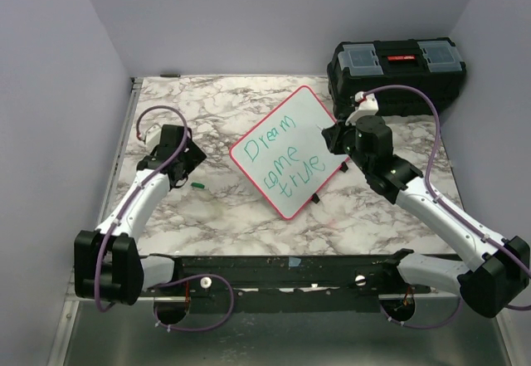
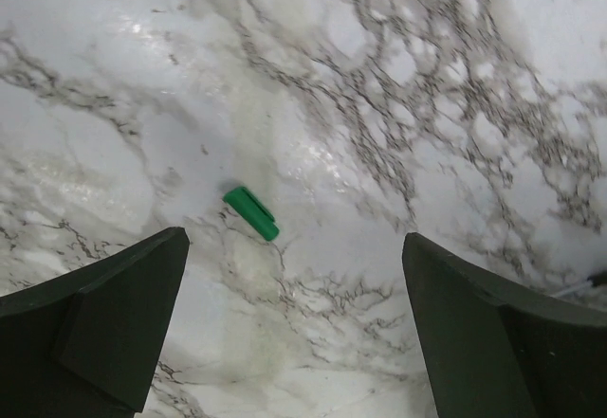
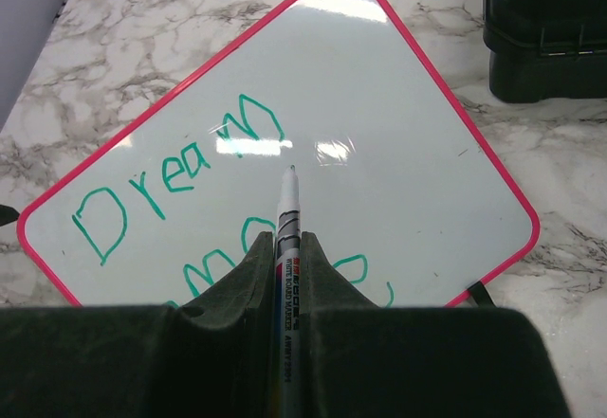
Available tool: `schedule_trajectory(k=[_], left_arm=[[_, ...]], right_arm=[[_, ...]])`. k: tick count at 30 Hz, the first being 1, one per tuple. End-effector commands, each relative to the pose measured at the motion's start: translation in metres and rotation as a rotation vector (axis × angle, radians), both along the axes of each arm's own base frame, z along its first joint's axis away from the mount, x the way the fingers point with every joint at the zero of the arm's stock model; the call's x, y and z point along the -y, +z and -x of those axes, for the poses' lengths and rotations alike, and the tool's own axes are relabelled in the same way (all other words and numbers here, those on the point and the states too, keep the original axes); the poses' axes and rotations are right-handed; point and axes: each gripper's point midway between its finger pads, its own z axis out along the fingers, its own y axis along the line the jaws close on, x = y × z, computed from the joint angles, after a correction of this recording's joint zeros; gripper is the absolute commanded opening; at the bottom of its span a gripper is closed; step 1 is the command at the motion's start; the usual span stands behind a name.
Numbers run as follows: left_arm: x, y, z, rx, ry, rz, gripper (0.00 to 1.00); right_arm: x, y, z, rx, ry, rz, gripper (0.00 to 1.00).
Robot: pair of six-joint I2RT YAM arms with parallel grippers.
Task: Write a sentence on the whiteboard
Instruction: Move the pen cap to the center of the board.
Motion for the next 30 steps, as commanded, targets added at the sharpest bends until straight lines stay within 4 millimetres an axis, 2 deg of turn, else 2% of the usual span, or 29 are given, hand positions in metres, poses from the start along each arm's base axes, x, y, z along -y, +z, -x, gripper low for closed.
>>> schedule_trajectory(k=[1, 3, 7, 10, 16, 23, 30], left_arm=[[-0.017, -0.01, 0.005, -0.064, 0.21, 0.086, 0.98], [-0.019, -0.015, 0.01, -0.084, 0.264, 0.1, 0.96], [-0.013, -0.032, 0.02, -0.19, 0.356, 0.154, 0.74], [-0.008, -0.042, 0.023, -0.235, 0.378, 0.186, 0.66], [0.0, -0.053, 0.016, -0.255, 0.386, 0.226, 0.65], [0.004, -0.067, 0.018, -0.312, 0.416, 0.237, 0.53], [0.003, -0.077, 0.016, -0.344, 0.445, 0.219, 0.48]], right_arm=[[-0.004, 0.011, 0.001, 0.021, 0.011, -0.027, 0.01], [-0.003, 0.009, 0.002, 0.018, 0.007, -0.022, 0.01], [-0.004, 0.006, 0.0, 0.013, 0.009, -0.021, 0.01], [-0.004, 0.004, 0.0, 0.013, 0.011, -0.017, 0.01], [-0.004, 0.0, 0.0, 0.011, 0.009, -0.009, 0.01], [-0.005, -0.004, -0.001, 0.007, 0.016, -0.007, 0.01], [-0.005, -0.003, 0.0, 0.011, 0.019, -0.009, 0.01]])
